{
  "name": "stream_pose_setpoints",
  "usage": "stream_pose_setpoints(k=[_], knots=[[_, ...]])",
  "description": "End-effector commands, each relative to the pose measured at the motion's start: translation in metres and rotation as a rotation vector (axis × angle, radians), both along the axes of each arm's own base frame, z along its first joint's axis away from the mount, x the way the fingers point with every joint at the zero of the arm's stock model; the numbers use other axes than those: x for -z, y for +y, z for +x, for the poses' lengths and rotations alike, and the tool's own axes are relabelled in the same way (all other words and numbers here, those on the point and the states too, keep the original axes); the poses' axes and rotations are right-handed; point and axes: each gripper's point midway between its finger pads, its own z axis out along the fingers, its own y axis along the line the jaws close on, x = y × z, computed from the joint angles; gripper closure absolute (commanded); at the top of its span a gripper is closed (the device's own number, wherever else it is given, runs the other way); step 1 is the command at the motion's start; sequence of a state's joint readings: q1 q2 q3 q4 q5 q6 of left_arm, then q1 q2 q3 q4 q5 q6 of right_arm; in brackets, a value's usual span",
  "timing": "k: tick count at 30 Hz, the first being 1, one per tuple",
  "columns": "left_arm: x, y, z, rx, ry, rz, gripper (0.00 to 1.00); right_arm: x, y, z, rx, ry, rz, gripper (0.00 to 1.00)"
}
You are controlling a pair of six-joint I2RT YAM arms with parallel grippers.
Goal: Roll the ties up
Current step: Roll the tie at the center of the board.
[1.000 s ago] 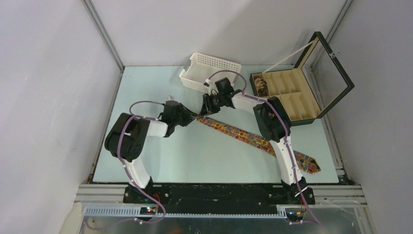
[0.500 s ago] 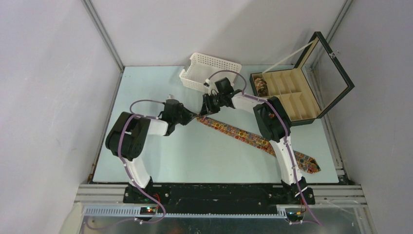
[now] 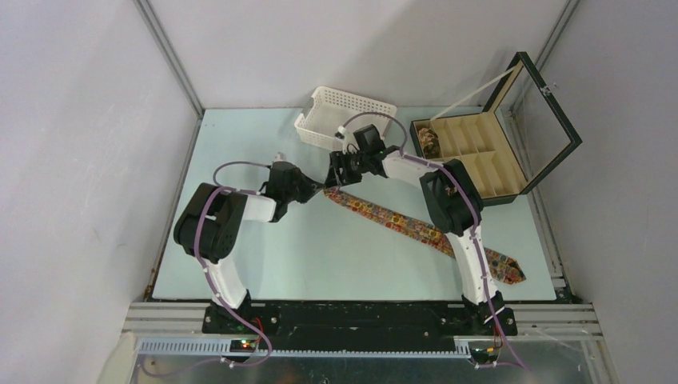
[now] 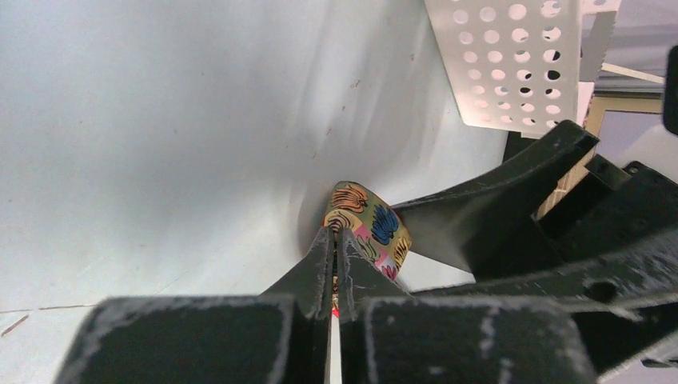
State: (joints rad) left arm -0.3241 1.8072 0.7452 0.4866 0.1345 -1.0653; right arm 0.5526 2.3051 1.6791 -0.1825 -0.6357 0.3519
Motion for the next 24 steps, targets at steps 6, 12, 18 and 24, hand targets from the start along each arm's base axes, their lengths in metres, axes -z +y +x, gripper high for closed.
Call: stream_pose_setpoints(k=[6, 12, 18, 24], knots=[[-0.022, 0.002, 0.017, 0.023, -0.132, 0.035, 1.0, -0.085, -0.015, 0.022, 0.085, -0.172, 0.096, 0.31], [-0.027, 0.0, 0.018, 0.058, -0.179, 0.052, 1.0, -0.076, -0.029, 0.022, 0.125, -0.172, 0.045, 0.49], [-0.034, 0.005, 0.017, 0.085, -0.218, 0.141, 1.0, -0.06, -0.033, 0.023, 0.157, -0.134, 0.007, 0.62], [-0.036, 0.014, 0.016, 0.092, -0.221, 0.287, 1.0, -0.06, -0.034, 0.021, 0.163, -0.127, 0.01, 0.63]])
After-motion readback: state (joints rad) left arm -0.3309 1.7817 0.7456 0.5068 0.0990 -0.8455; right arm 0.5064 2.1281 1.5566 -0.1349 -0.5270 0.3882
